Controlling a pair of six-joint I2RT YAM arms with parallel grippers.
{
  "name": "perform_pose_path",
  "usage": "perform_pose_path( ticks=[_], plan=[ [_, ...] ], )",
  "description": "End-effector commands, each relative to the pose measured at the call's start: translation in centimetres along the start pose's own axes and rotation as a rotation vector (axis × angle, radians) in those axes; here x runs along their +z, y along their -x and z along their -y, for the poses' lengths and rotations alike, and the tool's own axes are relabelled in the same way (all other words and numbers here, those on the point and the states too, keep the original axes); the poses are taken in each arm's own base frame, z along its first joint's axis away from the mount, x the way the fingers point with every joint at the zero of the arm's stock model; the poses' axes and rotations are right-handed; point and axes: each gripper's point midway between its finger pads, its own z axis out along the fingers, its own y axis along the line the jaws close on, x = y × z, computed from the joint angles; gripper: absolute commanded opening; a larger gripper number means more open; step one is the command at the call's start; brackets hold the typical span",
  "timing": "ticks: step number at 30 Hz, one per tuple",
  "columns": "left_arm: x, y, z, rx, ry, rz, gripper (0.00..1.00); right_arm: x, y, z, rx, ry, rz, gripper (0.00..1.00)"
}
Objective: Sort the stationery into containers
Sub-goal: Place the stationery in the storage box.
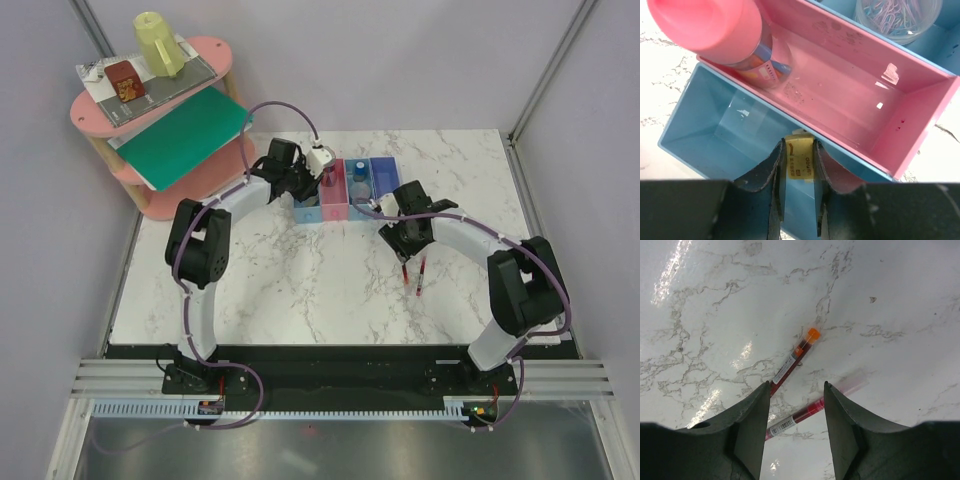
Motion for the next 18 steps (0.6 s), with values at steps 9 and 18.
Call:
perform_pose_path(
  ticks=[9,18],
  plan=[
    [1.3,0.1,-0.9,0.066,0.073,-0.038,0.47,1.4,0.8,-0.5,0.003,0.020,-0.007,0.52],
    [-2.5,1.4,-0.6,0.078,0.108,-0.025,0.75,2.5,0.8,-0.8,0.005,0.026,-0.018,0.41]
  ],
)
